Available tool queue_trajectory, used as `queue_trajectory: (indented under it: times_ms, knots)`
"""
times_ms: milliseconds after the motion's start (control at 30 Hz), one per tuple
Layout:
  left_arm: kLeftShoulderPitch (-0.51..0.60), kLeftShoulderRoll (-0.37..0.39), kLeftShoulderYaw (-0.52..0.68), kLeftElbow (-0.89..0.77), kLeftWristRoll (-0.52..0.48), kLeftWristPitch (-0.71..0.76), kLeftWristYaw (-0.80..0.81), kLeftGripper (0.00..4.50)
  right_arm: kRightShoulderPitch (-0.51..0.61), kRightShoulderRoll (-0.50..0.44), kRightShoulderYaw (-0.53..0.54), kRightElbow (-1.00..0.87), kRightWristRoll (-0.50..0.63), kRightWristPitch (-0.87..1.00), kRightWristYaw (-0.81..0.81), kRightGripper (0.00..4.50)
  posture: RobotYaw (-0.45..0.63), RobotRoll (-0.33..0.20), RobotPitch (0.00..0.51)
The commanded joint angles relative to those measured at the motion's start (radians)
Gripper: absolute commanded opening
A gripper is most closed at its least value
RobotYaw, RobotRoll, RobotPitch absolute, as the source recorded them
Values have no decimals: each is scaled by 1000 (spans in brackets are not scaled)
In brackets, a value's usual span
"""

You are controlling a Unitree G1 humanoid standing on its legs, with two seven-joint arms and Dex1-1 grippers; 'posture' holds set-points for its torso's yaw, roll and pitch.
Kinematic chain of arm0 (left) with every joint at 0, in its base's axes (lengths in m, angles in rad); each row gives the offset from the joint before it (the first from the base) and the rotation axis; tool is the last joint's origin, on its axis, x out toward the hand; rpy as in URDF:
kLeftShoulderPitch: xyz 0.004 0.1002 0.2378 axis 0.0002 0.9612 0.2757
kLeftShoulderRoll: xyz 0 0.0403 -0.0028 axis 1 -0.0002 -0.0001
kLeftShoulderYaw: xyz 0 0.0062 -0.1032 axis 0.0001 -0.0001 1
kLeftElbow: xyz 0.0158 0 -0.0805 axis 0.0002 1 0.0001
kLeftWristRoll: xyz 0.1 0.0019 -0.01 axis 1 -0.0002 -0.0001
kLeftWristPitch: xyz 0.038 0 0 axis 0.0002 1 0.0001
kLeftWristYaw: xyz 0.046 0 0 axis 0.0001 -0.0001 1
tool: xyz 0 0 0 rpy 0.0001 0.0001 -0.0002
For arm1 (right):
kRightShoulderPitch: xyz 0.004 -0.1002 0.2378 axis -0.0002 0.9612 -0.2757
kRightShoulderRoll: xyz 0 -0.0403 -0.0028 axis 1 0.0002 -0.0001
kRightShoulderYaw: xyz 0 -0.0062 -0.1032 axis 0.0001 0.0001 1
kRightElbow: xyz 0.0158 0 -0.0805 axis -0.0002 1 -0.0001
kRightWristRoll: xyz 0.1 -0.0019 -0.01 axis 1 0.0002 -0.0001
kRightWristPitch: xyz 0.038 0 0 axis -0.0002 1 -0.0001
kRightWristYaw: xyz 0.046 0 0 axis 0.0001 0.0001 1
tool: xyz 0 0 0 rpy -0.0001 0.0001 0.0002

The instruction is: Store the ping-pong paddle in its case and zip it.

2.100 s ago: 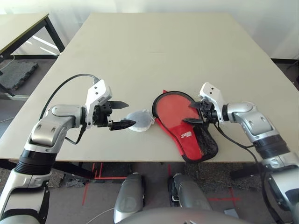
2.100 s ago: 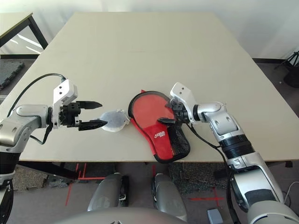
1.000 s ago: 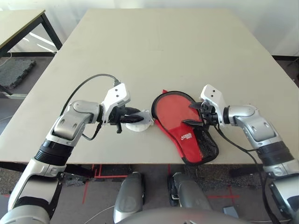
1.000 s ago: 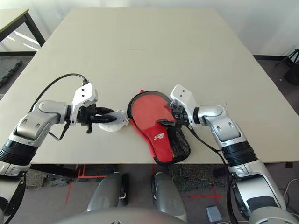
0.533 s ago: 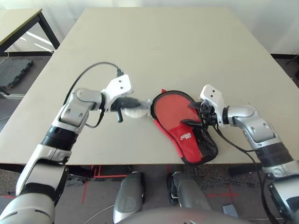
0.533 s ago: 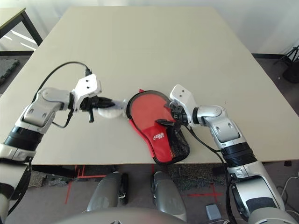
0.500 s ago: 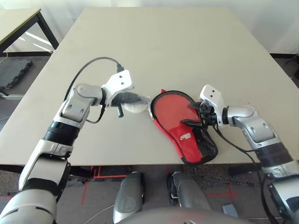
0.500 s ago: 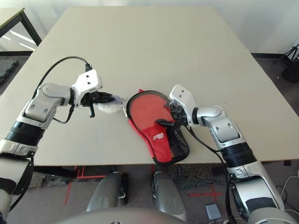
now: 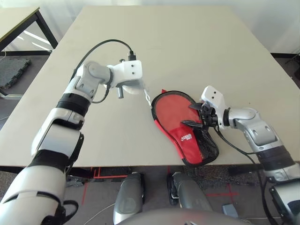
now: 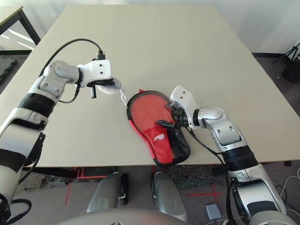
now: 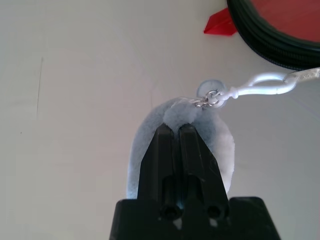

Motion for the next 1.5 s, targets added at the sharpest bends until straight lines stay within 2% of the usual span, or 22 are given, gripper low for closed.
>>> queue_trajectory:
  times_ms: [33, 367, 600, 800, 900, 1100, 1267, 1433, 1500]
  knots:
    - [-46, -58, 7, 119, 36, -51, 92, 45, 60, 9, 71, 41, -27, 62, -6, 4500, 101, 0, 147]
    - [-146, -234, 29, 319, 97, -84, 425, 45, 91, 17, 69, -9, -17, 89, -26, 4500, 65, 0, 154]
    - [-205, -322, 51, 363, 114, -104, 604, 45, 111, 19, 60, -42, -5, 115, -41, 4500, 34, 0, 158]
    - [-239, -399, 80, 368, 101, -143, 671, 45, 126, 24, 59, -66, 8, 130, -62, 4500, 21, 0, 157]
    - [-230, -420, 94, 366, 89, -153, 615, 45, 129, 27, 60, -71, 11, 133, -69, 4500, 18, 0, 157]
    - [-176, -439, 165, 343, 11, -149, 363, 45, 130, 27, 61, -71, 16, 132, -76, 4500, 27, 0, 157]
    - [-142, -437, 230, 298, -68, -90, 171, 45, 124, 25, 64, -60, 16, 125, -72, 4500, 43, 0, 157]
    - [-98, -430, 236, 230, -102, -8, 16, 45, 110, 27, 70, -41, 13, 116, -65, 4500, 56, 0, 153]
    - [-77, -431, 239, 191, -121, 36, -26, 559, 103, 28, 72, -33, 11, 112, -62, 4500, 60, 0, 151]
